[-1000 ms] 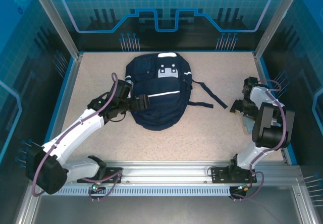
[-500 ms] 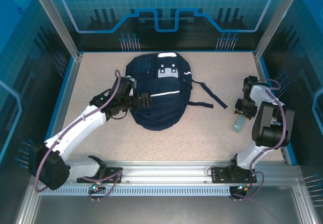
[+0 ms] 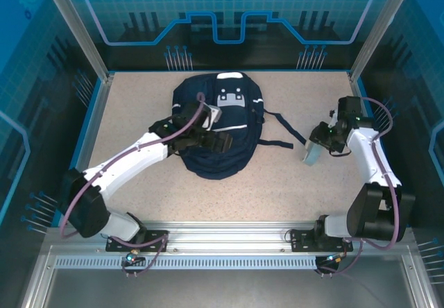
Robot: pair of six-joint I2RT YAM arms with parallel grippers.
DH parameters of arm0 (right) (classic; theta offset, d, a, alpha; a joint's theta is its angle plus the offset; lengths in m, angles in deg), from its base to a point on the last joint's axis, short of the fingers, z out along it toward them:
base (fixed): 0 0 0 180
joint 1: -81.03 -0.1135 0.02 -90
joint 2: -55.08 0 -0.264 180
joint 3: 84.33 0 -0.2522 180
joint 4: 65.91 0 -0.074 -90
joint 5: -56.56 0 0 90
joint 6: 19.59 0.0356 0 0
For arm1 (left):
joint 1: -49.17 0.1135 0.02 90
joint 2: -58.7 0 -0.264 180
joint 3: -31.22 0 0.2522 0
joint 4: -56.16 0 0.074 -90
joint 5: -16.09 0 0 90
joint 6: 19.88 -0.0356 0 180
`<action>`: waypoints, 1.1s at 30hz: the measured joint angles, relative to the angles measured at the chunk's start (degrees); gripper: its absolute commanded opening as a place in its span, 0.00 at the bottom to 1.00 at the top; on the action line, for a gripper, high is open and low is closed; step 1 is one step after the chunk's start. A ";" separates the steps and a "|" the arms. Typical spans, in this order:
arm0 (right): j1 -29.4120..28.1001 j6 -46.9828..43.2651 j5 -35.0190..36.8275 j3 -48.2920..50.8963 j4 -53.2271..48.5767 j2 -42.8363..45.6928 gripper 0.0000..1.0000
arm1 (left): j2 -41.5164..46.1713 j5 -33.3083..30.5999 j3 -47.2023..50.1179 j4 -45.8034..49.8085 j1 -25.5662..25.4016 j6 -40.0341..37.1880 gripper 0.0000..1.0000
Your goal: Pack the student bag
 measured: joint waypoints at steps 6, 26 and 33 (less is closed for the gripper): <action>-2.25 0.55 -7.89 1.51 0.33 1.55 0.27 | -8.20 -1.86 -6.78 2.62 -4.04 -10.34 0.90; -7.67 2.25 -13.16 1.73 1.84 4.44 0.28 | -25.31 -9.94 -25.27 18.08 -1.60 -27.21 0.62; -9.20 4.63 -13.64 1.77 2.29 6.88 0.28 | -24.90 -9.01 -26.01 18.95 -1.07 -28.92 0.44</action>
